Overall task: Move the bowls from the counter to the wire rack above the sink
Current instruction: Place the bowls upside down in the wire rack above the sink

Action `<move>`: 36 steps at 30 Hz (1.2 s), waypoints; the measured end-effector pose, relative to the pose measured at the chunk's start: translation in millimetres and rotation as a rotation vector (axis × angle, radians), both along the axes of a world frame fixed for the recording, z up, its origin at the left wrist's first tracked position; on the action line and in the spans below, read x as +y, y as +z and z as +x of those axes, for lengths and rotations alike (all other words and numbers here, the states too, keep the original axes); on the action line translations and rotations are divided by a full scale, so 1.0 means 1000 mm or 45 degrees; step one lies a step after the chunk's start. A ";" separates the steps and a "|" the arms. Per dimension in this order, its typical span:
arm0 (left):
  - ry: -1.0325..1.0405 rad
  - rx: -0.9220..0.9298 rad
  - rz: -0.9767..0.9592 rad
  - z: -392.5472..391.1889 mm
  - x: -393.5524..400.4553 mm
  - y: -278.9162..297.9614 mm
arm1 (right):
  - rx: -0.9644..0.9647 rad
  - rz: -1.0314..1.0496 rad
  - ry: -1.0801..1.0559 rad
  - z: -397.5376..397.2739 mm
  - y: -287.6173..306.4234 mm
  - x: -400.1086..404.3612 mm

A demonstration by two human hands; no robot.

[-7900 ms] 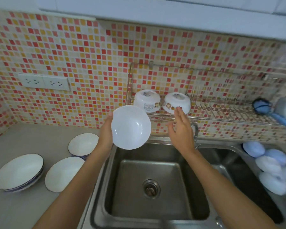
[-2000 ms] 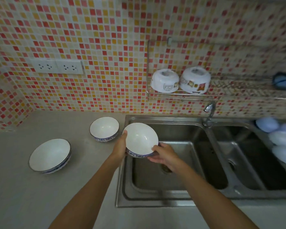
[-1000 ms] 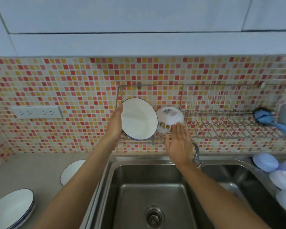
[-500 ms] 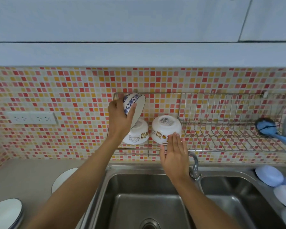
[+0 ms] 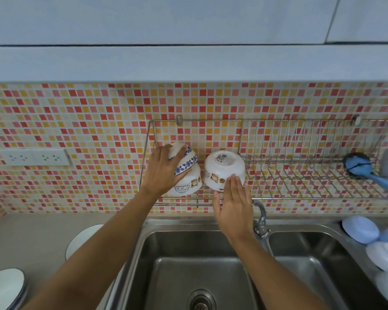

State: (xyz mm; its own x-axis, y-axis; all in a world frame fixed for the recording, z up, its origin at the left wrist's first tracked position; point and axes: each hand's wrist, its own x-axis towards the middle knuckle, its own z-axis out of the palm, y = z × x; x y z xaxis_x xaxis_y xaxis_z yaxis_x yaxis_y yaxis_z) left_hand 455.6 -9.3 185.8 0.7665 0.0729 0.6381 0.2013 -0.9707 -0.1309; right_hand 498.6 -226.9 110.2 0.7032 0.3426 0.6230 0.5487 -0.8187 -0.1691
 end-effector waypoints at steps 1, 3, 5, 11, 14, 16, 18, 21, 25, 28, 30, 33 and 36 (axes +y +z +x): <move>-0.025 0.033 0.016 0.001 0.000 -0.001 | 0.000 0.003 0.000 0.000 0.000 0.000; -0.073 0.105 0.074 0.004 -0.001 -0.002 | 0.003 0.004 -0.004 0.000 0.000 0.000; -0.123 0.156 0.122 0.007 -0.002 -0.004 | 0.012 0.007 -0.006 0.000 0.000 0.000; -0.152 0.253 0.088 0.005 -0.002 -0.001 | 0.025 0.004 -0.008 -0.002 0.002 0.000; -0.190 0.325 0.140 0.005 -0.001 -0.003 | 0.021 0.010 -0.007 -0.002 0.002 0.000; -0.202 0.342 0.142 0.006 -0.001 -0.005 | 0.020 0.001 -0.013 -0.001 0.001 0.000; -0.192 0.344 0.116 0.006 -0.001 -0.006 | 0.023 -0.002 -0.013 -0.001 0.001 0.000; -0.170 0.380 0.080 0.006 0.001 -0.007 | 0.022 0.004 -0.013 -0.002 0.001 -0.001; -0.140 0.468 0.039 0.007 0.005 -0.011 | 0.020 0.011 -0.013 -0.003 0.002 -0.001; -0.137 0.541 -0.033 0.009 0.008 -0.016 | 0.027 0.009 -0.011 -0.003 0.003 -0.001; -0.156 0.569 -0.061 0.010 0.011 -0.019 | 0.032 0.008 -0.009 -0.004 0.002 -0.001; -0.180 0.578 -0.048 0.012 0.013 -0.021 | 0.031 0.000 -0.009 -0.004 0.003 -0.002; -0.187 0.564 0.010 0.011 0.012 -0.020 | 0.031 0.007 0.007 -0.004 0.004 -0.002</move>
State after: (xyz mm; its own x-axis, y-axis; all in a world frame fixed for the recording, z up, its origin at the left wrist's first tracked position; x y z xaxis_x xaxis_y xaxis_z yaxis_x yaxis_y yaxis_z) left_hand 466.9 2.8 165.5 0.9671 -0.0606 0.2469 -0.0155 -0.9834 -0.1805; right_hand 494.3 -228.9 113.9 0.7161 0.3431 0.6078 0.5491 -0.8145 -0.1871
